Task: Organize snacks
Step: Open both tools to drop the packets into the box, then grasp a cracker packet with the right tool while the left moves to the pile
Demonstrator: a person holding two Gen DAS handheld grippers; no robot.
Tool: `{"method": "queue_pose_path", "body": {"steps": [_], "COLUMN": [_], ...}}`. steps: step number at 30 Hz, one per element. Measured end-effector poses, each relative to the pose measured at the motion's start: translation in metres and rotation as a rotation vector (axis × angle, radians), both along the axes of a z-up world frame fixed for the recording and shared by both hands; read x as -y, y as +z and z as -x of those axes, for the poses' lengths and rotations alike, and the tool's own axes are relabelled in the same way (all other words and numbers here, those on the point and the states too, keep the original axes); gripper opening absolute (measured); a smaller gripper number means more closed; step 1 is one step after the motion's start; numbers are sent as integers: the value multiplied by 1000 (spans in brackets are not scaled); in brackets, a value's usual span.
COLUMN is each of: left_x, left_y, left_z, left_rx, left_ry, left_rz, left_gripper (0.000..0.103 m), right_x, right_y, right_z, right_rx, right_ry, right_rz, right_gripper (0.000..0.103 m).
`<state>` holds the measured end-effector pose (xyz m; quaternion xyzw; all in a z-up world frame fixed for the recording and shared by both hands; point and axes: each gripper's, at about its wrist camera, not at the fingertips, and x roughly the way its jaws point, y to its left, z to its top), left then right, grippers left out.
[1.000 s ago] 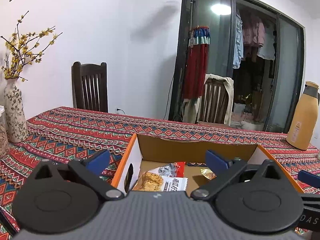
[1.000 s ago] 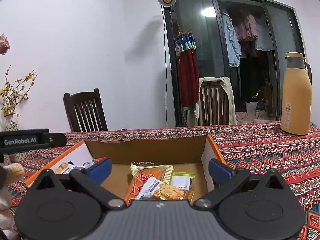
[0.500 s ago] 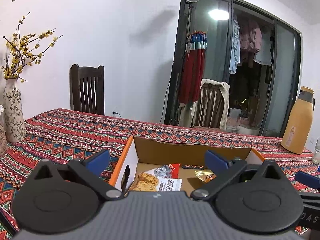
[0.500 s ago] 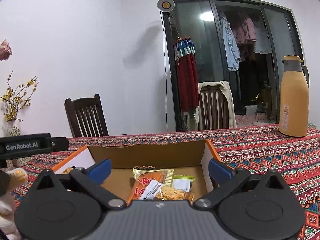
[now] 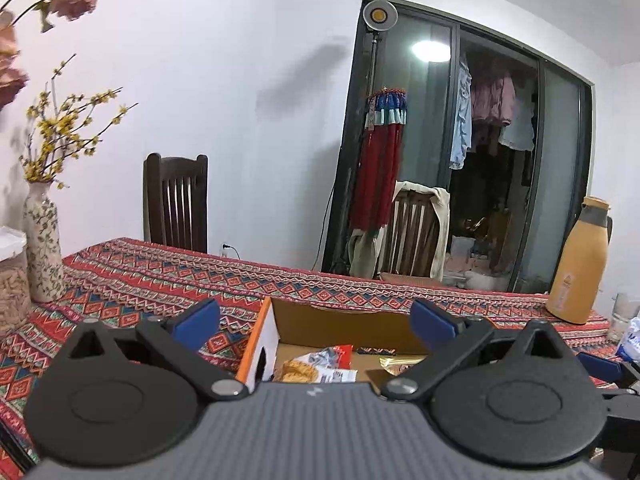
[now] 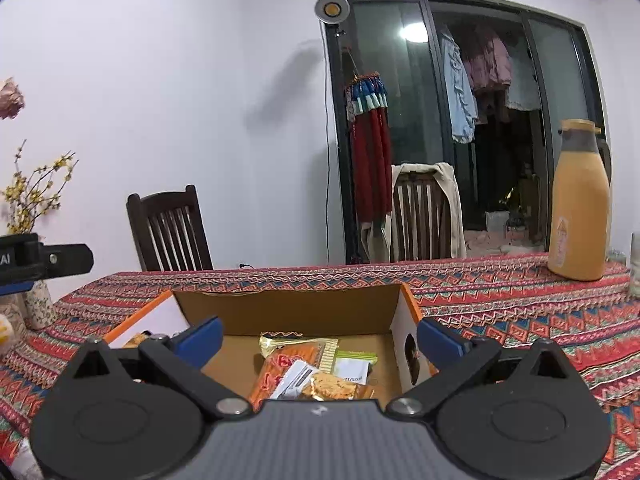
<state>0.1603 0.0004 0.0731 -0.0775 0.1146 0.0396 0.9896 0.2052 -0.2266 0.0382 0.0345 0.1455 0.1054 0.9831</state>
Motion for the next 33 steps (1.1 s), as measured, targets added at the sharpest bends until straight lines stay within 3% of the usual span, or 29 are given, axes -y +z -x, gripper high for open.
{"method": "queue_pose_path", "body": {"steps": [8, 18, 23, 33], "left_x": [-28, -56, -69, -78], "left_y": [-8, -39, -51, -68], "left_z": [27, 64, 75, 64], "left_rx": [-34, -128, -115, -153], "left_ry": [-10, -32, 26, 27], "left_rz": [27, -4, -41, -9], "left_gripper": [103, 103, 103, 103], "right_x": [-10, 2, 8, 8], "right_y": [-3, -31, -40, -41], "right_z": [48, 100, 114, 114], "right_rx": [-69, -160, -191, -192], "right_ry": [61, 16, -13, -39], "right_rz": [-2, 7, 66, 114], "right_gripper": [103, 103, 103, 103]}}
